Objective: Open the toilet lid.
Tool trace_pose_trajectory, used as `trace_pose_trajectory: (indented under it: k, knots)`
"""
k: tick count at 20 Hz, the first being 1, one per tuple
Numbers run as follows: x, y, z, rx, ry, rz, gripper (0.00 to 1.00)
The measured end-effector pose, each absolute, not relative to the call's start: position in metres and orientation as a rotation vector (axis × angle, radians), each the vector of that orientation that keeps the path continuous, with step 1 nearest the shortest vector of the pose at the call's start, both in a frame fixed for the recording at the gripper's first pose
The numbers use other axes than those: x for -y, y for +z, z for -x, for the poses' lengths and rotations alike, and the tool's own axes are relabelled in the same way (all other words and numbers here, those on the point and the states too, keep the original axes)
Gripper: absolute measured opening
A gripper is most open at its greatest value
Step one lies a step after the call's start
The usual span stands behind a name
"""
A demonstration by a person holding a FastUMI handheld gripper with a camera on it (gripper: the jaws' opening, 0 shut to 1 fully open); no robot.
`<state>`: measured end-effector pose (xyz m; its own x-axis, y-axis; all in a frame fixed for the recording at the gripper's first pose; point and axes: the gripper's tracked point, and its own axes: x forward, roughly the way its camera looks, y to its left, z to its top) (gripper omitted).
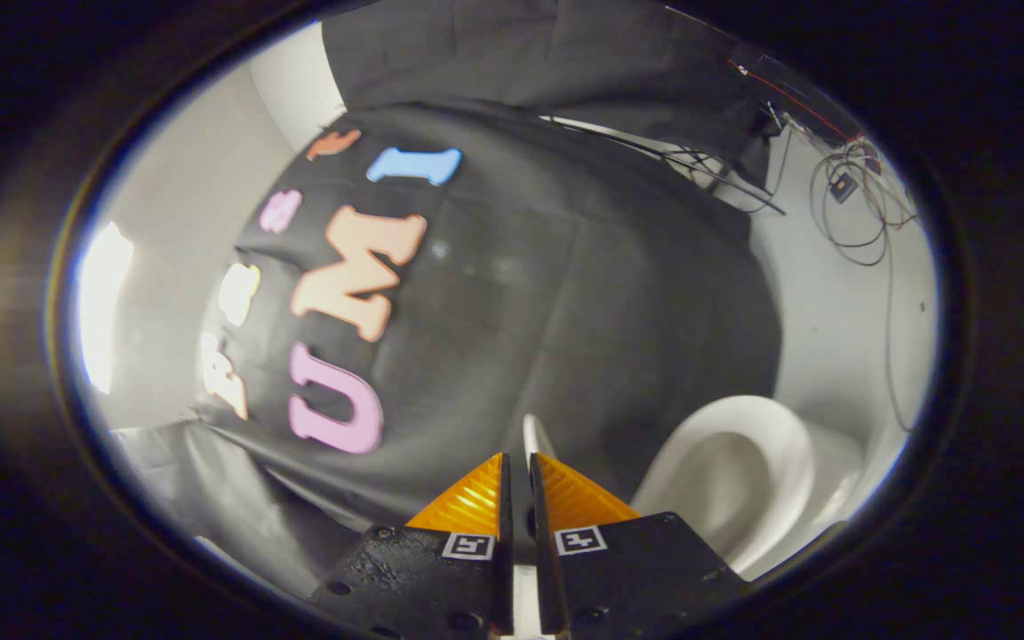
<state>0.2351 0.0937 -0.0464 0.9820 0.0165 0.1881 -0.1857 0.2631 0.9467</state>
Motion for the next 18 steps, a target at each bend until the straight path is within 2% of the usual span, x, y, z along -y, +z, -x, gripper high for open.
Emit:
trace_pose_trajectory:
  k: [1, 4, 8, 18]
  knots:
    - [-0.103, -0.023, -0.244, 0.209, 0.19, -1.297, 0.1]
    - [-0.136, 0.001, -0.26, 0.09, 0.183, -1.092, 0.1]
    - [-0.142, -0.012, -0.262, -0.011, 0.163, -1.0, 0.1]
    - [-0.085, -0.143, -0.233, -0.111, -0.074, -1.108, 0.1]
